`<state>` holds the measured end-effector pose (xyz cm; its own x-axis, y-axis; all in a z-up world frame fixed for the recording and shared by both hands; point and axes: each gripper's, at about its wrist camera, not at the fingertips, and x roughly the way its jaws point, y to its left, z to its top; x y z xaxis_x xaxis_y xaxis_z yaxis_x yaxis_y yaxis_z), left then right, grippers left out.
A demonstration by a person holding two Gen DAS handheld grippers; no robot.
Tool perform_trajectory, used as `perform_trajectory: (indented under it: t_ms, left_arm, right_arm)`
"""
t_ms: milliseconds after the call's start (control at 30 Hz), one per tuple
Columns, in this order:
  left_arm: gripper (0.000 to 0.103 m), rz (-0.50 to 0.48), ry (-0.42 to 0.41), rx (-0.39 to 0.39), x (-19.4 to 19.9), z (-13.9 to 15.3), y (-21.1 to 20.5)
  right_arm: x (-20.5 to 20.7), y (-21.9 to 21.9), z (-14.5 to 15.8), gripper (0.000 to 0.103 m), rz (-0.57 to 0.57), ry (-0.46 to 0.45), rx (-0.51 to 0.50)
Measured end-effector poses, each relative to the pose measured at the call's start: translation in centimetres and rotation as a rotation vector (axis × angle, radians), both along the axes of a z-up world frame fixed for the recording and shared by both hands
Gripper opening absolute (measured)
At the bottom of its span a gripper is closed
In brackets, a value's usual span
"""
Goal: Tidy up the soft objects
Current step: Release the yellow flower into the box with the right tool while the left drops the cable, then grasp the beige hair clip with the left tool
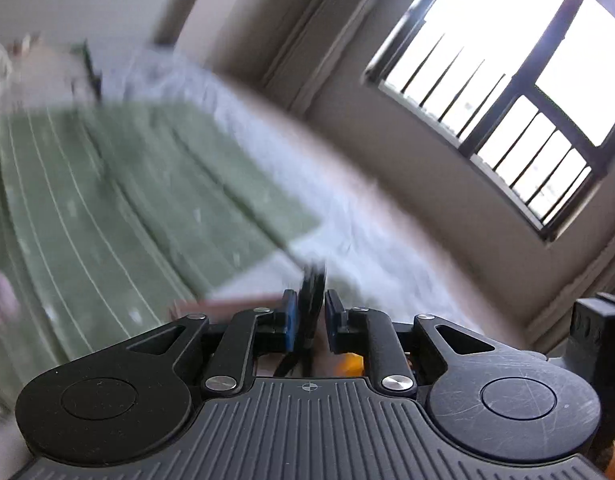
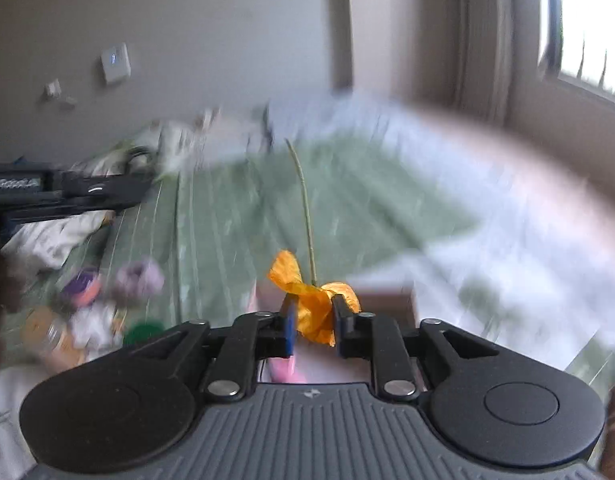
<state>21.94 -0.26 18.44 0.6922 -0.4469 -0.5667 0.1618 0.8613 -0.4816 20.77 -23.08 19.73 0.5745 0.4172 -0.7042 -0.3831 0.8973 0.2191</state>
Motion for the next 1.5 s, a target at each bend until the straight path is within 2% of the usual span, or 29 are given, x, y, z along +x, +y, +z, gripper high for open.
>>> perform_trajectory:
  t_ms: [67, 100, 167, 267, 300, 400, 500, 600, 667, 700, 767, 833, 900, 933, 1000, 1033, 1133, 1267, 1400, 1433, 1500]
  left_arm:
    - [0.017, -0.01, 0.038, 0.04, 0.5, -1.7, -1.1]
    - [0.017, -0.014, 0.056, 0.044, 0.4, -2.5, -1.3]
    - [0.017, -0.015, 0.085, 0.034, -0.6, -3.7, -0.1]
    - [0.017, -0.002, 0.094, 0.057, -4.4, -4.6, 2.6]
    - [0.017, 0.001, 0.095, 0.068, -5.8, -4.9, 3.6]
    - [0.017, 0.0, 0.097, 0.087, -11.3, -5.6, 7.3]
    - [0.017, 0.049, 0.08, 0.094, -16.2, -5.6, 12.1]
    - [0.017, 0.219, -0.005, 0.074, -20.0, -5.0, 18.4]
    - [0.017, 0.433, -0.07, 0.021, -22.2, -4.8, 23.7]
    - [0.017, 0.548, -0.077, 0.001, -23.0, -5.1, 26.5]
    - [0.017, 0.732, -0.022, -0.01, -23.0, -6.3, 31.0]
    - [0.017, 0.915, 0.098, -0.025, -22.2, -8.2, 35.7]
    - [0.017, 1.027, 0.17, -0.097, -21.6, -10.3, 39.4]
    - [0.017, 1.047, 0.203, -0.142, -21.4, -11.2, 41.0]
    - [0.017, 1.034, 0.275, -0.194, -20.3, -12.7, 42.8]
    - [0.018, 1.024, 0.302, -0.193, -19.7, -13.1, 43.1]
    - [0.018, 1.013, 0.357, -0.133, -17.6, -14.2, 43.0]
    - [0.018, 0.977, 0.369, -0.094, -15.7, -15.0, 42.1]
    - [0.023, 0.912, 0.371, 0.049, -13.0, -14.6, 40.5]
    - [0.028, 0.875, 0.378, 0.107, -12.2, -14.4, 39.8]
    - [0.028, 0.812, 0.386, 0.226, -11.3, -14.3, 38.5]
  right_arm:
    - [1.1, -1.3, -1.7, 0.035, -0.013, 0.088, 0.036]
    - [1.3, -1.9, -2.3, 0.036, -0.026, 0.103, 0.046]
    - [1.2, -2.8, -2.9, 0.04, -0.04, 0.104, 0.06]
    - [0.6, -3.2, -3.7, 0.05, -0.068, 0.101, 0.084]
    - [0.3, -2.9, -4.0, 0.05, -0.071, 0.104, 0.08]
    - [-0.8, -0.1, -3.7, 0.05, -0.051, 0.05, -0.006]
    - [-2.5, 4.2, -2.4, 0.053, 0.019, -0.057, -0.087]
    - [-4.2, 9.5, -0.5, 0.066, 0.09, -0.153, -0.115]
    - [-4.7, 13.7, 0.7, 0.069, 0.159, -0.164, -0.114]
    - [-4.7, 16.0, 1.3, 0.069, 0.201, -0.142, -0.102]
    - [-4.5, 19.7, 2.0, 0.069, 0.251, -0.077, -0.062]
    - [-4.1, 22.9, 2.5, 0.069, 0.289, -0.008, -0.015]
    - [-4.2, 25.4, 2.6, 0.069, 0.317, 0.029, 0.001]
    - [-4.4, 26.8, 2.6, 0.069, 0.329, 0.034, -0.008]
    - [-5.2, 28.6, 2.3, 0.069, 0.356, 0.031, -0.027]
    - [-5.7, 29.3, 2.2, 0.069, 0.379, 0.026, -0.038]
    - [-7.1, 29.9, 1.4, 0.069, 0.421, 0.007, -0.063]
    - [-8.2, 29.1, -0.4, 0.069, 0.441, 0.027, -0.069]
    - [-8.8, 27.6, -1.8, 0.069, 0.446, -0.006, -0.123]
    - [-8.8, 27.2, -2.1, 0.069, 0.445, -0.008, -0.13]
    - [-8.7, 26.6, -2.7, 0.069, 0.441, -0.001, -0.13]
